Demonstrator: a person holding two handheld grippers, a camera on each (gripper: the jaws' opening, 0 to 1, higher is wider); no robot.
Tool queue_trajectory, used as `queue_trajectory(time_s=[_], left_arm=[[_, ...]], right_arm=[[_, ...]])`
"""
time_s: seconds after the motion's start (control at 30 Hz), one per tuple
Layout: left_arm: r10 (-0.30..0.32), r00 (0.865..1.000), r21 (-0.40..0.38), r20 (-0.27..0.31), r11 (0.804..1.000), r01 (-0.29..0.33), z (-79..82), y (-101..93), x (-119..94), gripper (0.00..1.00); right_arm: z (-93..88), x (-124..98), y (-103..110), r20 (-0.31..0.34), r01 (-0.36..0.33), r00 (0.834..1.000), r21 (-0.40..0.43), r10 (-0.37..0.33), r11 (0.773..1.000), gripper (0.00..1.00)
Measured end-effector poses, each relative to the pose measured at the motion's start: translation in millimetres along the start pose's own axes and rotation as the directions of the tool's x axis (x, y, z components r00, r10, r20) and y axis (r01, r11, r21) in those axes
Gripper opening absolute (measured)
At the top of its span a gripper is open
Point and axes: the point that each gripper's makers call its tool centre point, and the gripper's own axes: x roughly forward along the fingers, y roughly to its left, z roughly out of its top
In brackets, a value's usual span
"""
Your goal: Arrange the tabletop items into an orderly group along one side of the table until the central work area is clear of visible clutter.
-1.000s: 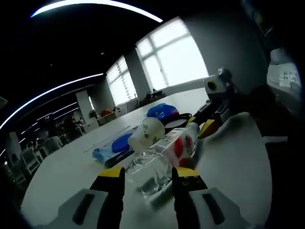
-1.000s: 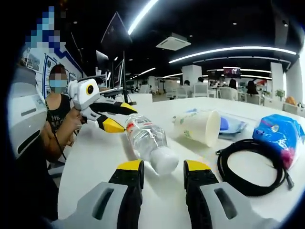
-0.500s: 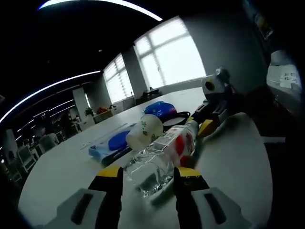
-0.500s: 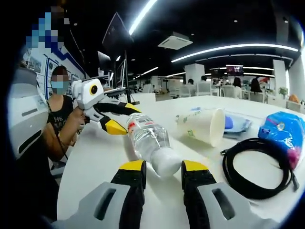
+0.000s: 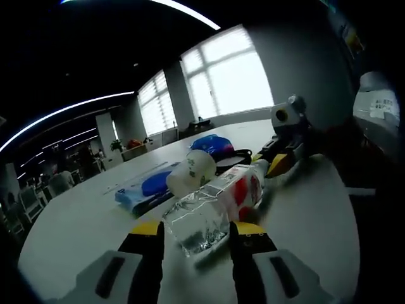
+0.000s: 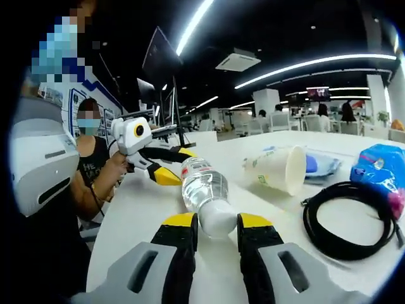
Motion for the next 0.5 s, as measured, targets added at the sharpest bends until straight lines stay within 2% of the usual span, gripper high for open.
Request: queue_trajectory(time_s=[0.3,0.5], left_arm=[[-0.021,1.0,-0.005,0.001,1.0,0.021,-0.2,-0.3,0.7,0.37],[-0.025,1.0,-0.013,0.005,1.0,0.025,-0.6,-0.8,1.0,0.36]], right_arm=[[1.6,0.0,7.0,0.008,-0.039,0.999,-0.014,0.039,0.999,0.21],[0.1,-0.5,8.2,0.009,-0.037,0.999,-0.001,0.037,0.999,0.21]])
